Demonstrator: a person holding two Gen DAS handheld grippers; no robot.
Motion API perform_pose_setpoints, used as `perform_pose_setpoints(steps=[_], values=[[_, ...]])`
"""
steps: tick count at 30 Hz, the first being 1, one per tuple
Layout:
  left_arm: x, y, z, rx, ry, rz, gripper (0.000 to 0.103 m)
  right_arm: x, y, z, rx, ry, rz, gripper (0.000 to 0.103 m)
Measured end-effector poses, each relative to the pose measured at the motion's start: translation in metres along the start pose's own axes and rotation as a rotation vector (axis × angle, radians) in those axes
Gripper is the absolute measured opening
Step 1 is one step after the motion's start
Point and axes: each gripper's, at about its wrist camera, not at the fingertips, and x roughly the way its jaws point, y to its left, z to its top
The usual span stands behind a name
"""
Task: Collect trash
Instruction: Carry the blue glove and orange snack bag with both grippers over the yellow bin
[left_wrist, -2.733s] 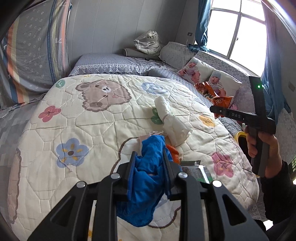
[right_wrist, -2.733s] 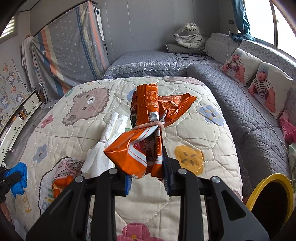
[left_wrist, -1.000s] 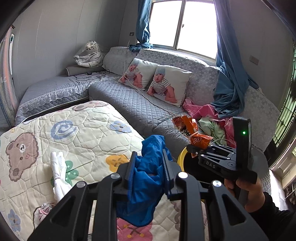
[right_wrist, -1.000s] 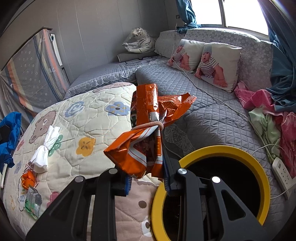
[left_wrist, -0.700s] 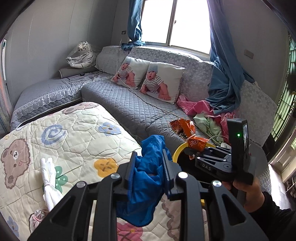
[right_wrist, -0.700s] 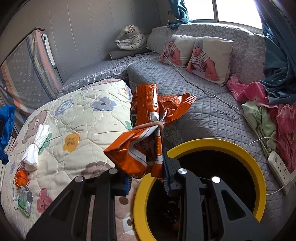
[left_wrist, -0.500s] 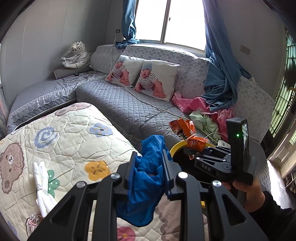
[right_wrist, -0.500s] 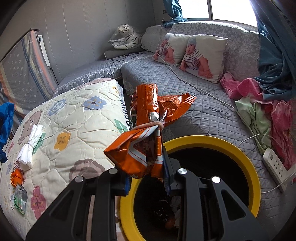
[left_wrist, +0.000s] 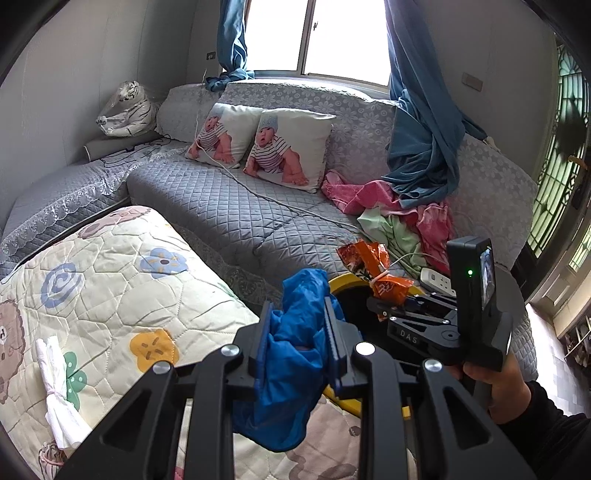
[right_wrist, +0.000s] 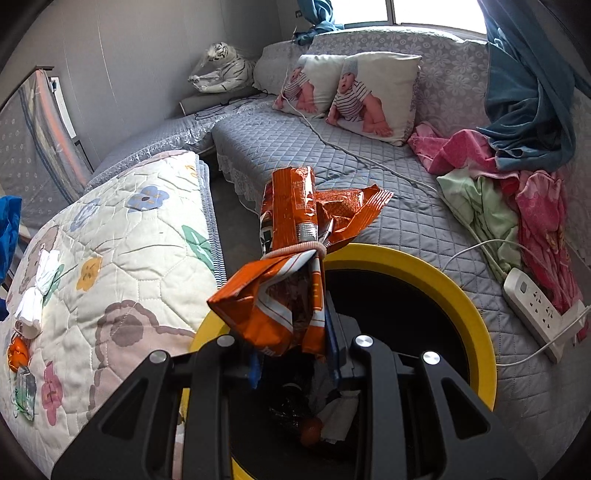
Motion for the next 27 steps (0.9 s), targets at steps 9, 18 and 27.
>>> perform_pose_setpoints(steps=[9,18,27], values=[[0.016,-0.009,0.003,0.006,0.021,-0.013,0.024,0.0,-0.014,-0.006,0.026,0.016,-0.037,0.026],[0.049,-0.024,0.007,0.019,0.054,-0.039,0.024,-0.001,-0.022,-0.014,0.041,0.044,-0.07,0.026],[0.088,-0.04,0.004,0.006,0.12,-0.072,0.024,0.0,-0.031,-0.024,0.054,0.077,-0.091,0.026]])
